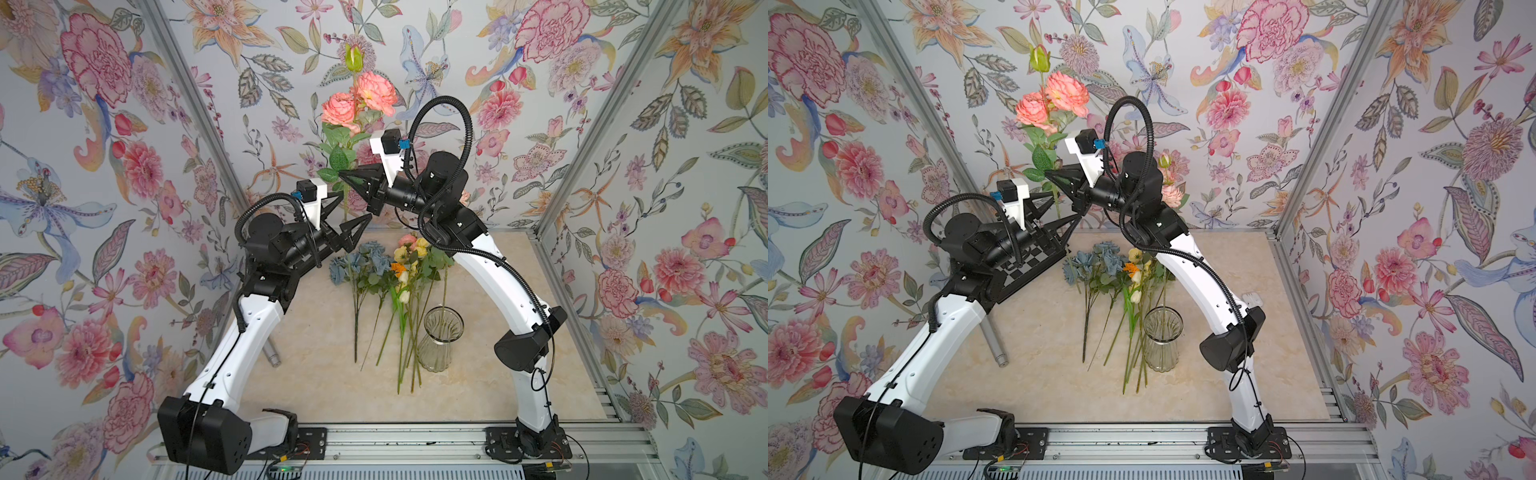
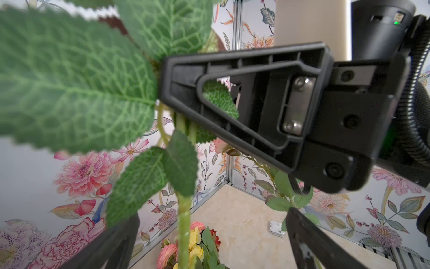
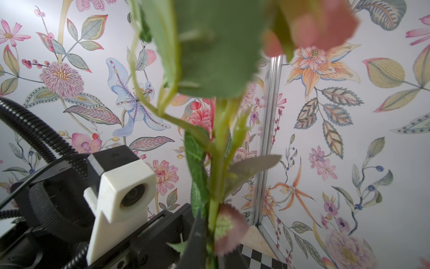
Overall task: Place the pink flowers into the vase
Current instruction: Place the flower in the vase.
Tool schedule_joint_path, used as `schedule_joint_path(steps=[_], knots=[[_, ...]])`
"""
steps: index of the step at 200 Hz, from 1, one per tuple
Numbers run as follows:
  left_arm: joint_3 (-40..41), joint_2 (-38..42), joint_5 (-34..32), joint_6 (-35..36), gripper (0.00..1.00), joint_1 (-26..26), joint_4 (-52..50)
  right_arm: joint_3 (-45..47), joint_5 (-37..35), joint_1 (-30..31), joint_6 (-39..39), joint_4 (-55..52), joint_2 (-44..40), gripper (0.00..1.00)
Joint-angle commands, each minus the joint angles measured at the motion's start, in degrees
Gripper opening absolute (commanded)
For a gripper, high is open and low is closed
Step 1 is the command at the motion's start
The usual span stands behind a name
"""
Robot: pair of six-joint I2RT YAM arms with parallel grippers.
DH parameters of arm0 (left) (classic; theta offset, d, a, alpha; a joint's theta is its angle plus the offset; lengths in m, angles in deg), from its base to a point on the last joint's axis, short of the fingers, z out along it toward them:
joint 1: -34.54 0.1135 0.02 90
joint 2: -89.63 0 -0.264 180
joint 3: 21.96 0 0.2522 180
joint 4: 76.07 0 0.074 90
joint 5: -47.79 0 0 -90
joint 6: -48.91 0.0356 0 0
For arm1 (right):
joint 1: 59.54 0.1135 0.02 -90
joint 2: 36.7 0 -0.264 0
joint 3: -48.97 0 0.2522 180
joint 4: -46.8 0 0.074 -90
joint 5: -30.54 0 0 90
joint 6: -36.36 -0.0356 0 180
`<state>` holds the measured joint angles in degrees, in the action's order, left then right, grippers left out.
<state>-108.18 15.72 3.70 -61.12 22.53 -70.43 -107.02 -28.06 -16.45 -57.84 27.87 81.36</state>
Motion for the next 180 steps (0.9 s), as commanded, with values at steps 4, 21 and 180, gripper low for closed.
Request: schedule_joint_path(steps=[4, 21, 180], knots=[[-0.9, 1.5, 0.6, 7.8, 0.99, -0.3, -9.3, 3.4, -3.1, -0.2, 5.5, -1.5, -8.3, 0.0], [-0.4, 2.3, -0.5, 10.5, 0.99, -0.3, -13.2, 6.0, -5.8, -0.2, 7.3, -3.8, -12.3, 0.0], [3.7, -2.7, -15.6, 7.5, 1.0, -1.3, -18.6, 30.5, -24.9, 0.3, 10.9, -14.7, -49.1, 0.0]])
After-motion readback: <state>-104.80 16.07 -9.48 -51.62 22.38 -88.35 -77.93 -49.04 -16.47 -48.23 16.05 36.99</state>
